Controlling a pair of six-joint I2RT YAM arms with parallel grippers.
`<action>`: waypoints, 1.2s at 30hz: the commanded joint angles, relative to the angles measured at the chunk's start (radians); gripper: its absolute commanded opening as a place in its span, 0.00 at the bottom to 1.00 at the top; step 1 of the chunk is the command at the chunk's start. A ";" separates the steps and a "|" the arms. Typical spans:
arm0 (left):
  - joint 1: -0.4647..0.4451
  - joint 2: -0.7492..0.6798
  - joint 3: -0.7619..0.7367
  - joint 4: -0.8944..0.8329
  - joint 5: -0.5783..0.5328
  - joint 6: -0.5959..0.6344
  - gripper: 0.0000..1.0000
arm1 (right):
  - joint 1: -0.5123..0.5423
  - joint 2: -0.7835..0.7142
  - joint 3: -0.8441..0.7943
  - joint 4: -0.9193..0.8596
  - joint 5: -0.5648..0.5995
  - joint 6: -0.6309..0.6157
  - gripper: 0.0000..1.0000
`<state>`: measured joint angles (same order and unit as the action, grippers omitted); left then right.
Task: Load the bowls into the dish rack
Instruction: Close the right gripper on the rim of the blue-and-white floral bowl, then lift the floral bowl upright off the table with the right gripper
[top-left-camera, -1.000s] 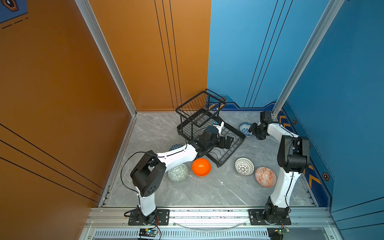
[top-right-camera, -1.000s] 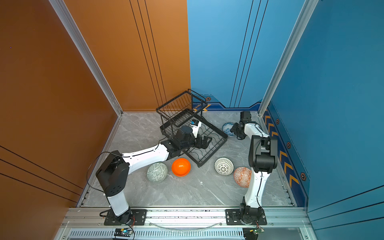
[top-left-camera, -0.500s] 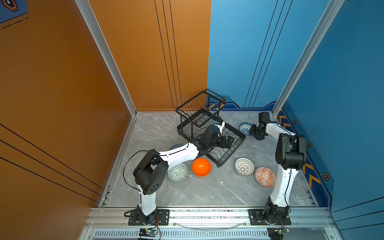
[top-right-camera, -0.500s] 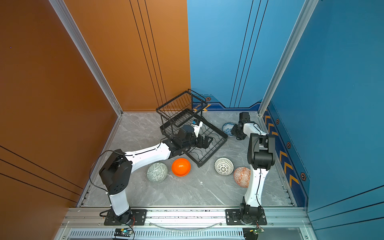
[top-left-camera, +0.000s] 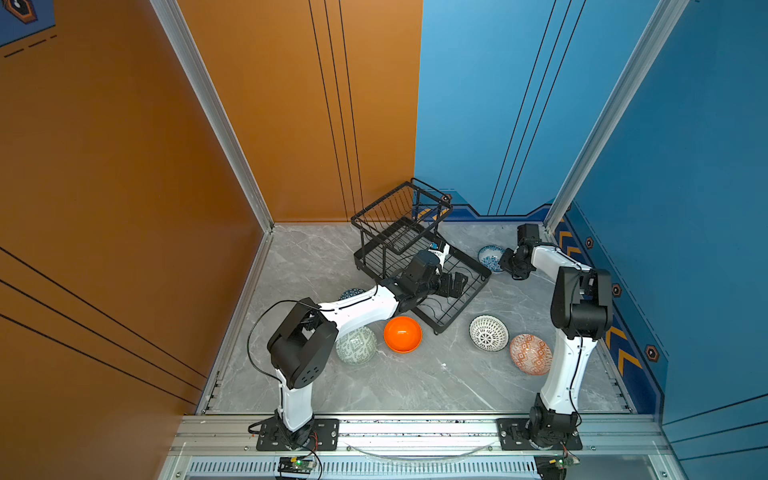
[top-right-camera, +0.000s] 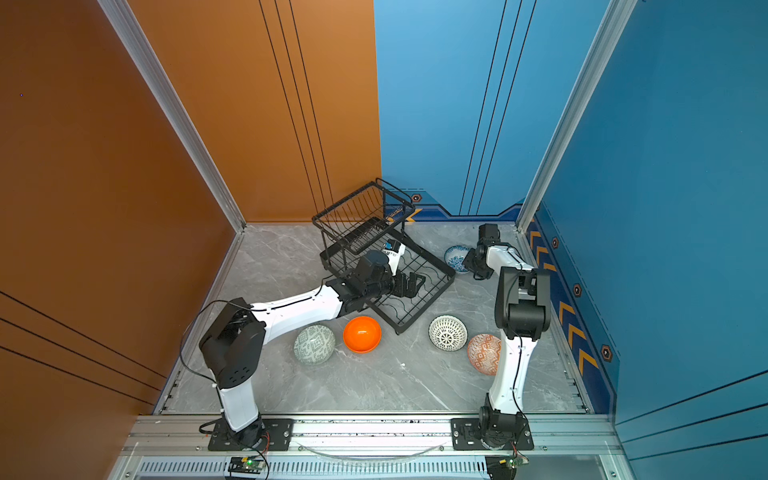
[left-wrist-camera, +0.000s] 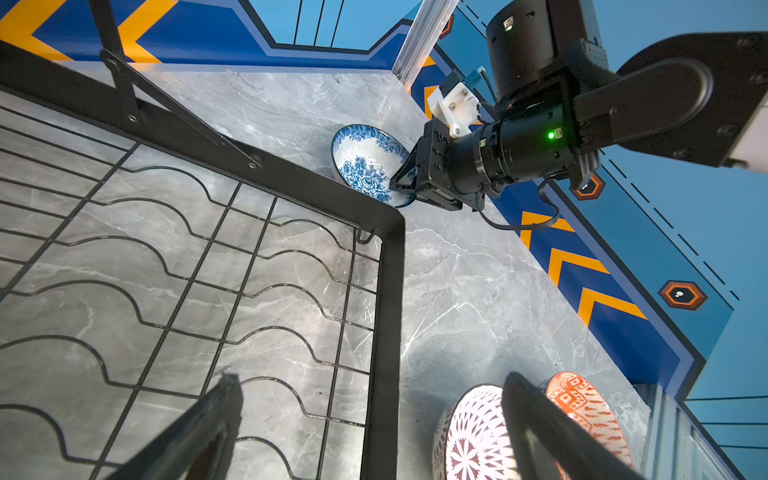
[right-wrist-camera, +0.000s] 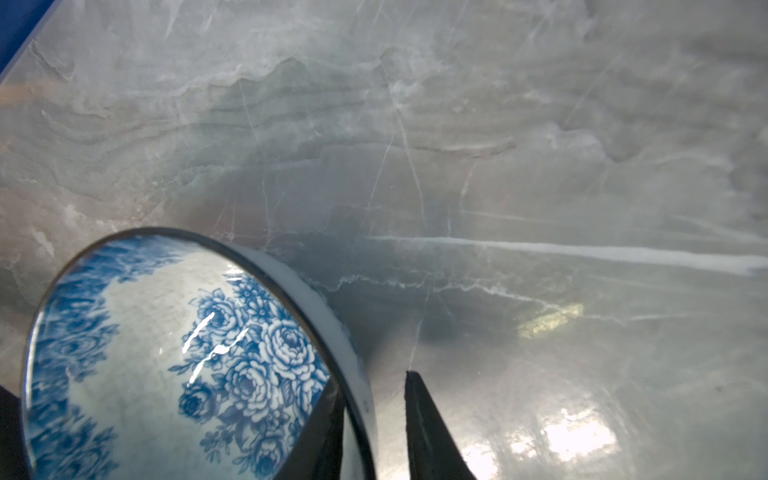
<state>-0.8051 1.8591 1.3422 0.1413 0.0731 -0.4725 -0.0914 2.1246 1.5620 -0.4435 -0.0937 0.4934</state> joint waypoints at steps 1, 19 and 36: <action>0.004 -0.007 0.019 -0.015 0.008 0.000 0.98 | -0.010 -0.044 0.017 -0.026 0.000 -0.019 0.27; -0.005 -0.029 0.004 -0.026 -0.003 0.003 0.98 | -0.007 -0.101 -0.033 0.013 -0.017 -0.003 0.12; -0.006 -0.049 -0.010 -0.026 -0.013 0.013 0.98 | -0.008 -0.068 -0.049 0.025 -0.029 0.007 0.18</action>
<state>-0.8062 1.8530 1.3418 0.1299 0.0719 -0.4717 -0.0956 2.0384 1.5257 -0.4339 -0.1097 0.4950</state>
